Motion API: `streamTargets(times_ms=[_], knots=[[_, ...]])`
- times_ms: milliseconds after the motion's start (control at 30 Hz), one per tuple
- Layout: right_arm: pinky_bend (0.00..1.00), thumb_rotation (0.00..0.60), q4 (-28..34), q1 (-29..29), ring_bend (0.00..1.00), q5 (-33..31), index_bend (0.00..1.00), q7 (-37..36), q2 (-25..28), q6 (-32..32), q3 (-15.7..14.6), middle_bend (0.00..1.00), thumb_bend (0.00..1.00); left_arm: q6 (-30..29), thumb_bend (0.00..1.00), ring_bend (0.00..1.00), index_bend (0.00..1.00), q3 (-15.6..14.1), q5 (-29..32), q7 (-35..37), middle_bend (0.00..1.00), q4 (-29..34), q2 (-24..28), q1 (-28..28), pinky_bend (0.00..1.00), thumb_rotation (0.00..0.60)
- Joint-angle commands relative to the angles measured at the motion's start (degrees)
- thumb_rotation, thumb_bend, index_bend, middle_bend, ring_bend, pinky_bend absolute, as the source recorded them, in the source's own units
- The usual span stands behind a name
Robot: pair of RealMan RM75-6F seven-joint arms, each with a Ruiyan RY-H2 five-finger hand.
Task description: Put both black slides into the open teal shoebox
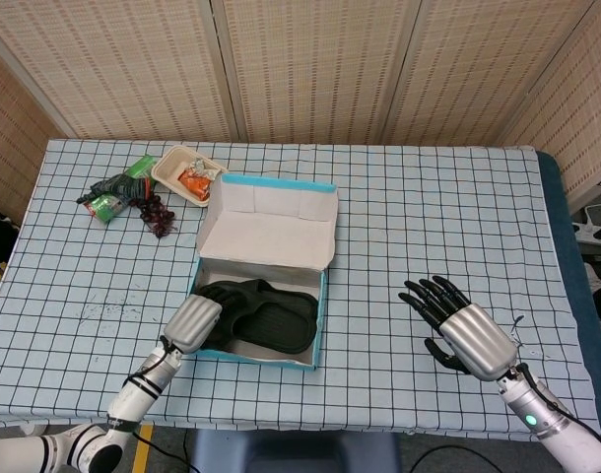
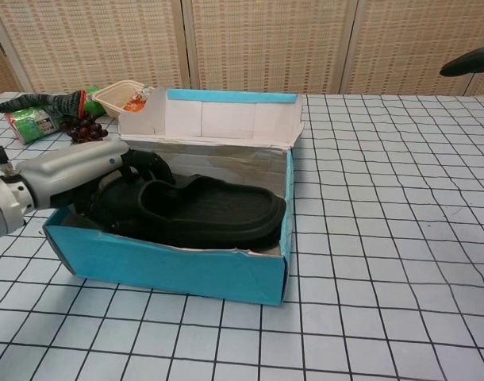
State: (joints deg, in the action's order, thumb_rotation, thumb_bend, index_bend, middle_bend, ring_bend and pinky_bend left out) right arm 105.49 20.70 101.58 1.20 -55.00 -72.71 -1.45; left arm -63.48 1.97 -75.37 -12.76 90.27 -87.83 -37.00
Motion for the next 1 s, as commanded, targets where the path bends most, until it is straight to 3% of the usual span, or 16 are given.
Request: streamTargets(times_ms=[33,333,433,533,667,800,900,1000], knots=[[0.0,0.6,0.1,0.0,0.0,0.1,0.0,0.1,0.1,0.0,-0.1,0.0,0.41,-2.0,0.84,0.71,0.73,-1.3,-3.1,-0.7,0.87,-3.2,-1.9,1.0,0.66,0.6],[0.0,0.6,0.2,0.1,0.0,0.1,0.0,0.0,0.1,0.3,0.0,0.0,0.41,-2.2,0.81,0.71,0.73,-2.5,-6.5,-2.4,0.87,-8.6,-5.0,1.9,0.65,0.6],[0.0,0.6,0.1,0.1,0.0,0.0,0.0,-0.1,0.0,0.4,-0.1,0.0,0.41,-1.4,0.74,0.71,0.69,-2.7,-6.9,-2.8,0.83,-9.1,-5.4,1.7,0.64,0.6],[0.0,0.6,0.1,0.0,0.0,-0.2,0.0,-0.2,0.0,0.3,-0.1,0.0,0.41,-1.0,0.6,0.64,0.49,-2.5,-7.5,-2.0,0.65,-9.0,-5.2,1.6,0.61,0.6],[0.0,0.6,0.0,-0.1,0.0,-0.1,0.0,-0.5,0.2,0.0,-0.1,0.0,0.41,-1.1,0.52,0.48,0.25,-2.0,-8.2,0.7,0.44,-7.9,-4.8,1.8,0.57,0.6],[0.0,0.6,-0.2,-0.2,0.0,0.1,0.0,-0.8,0.2,-0.1,-0.2,0.0,0.41,-1.0,0.48,0.23,0.04,-1.6,-8.8,3.6,0.19,-6.6,-3.7,1.8,0.51,0.6],[0.0,0.6,-0.2,0.0,0.0,0.0,0.0,-0.9,0.2,0.1,-0.1,0.0,0.41,-0.5,0.47,0.09,0.0,-1.6,-9.9,5.6,0.05,-5.6,-2.4,1.5,0.46,0.6],[0.0,0.6,0.0,-0.1,0.0,0.1,0.0,-1.0,0.1,-0.2,0.0,0.0,0.41,0.8,0.48,0.0,0.0,-2.0,-10.6,5.8,0.0,-4.5,-0.7,0.9,0.39,0.6]])
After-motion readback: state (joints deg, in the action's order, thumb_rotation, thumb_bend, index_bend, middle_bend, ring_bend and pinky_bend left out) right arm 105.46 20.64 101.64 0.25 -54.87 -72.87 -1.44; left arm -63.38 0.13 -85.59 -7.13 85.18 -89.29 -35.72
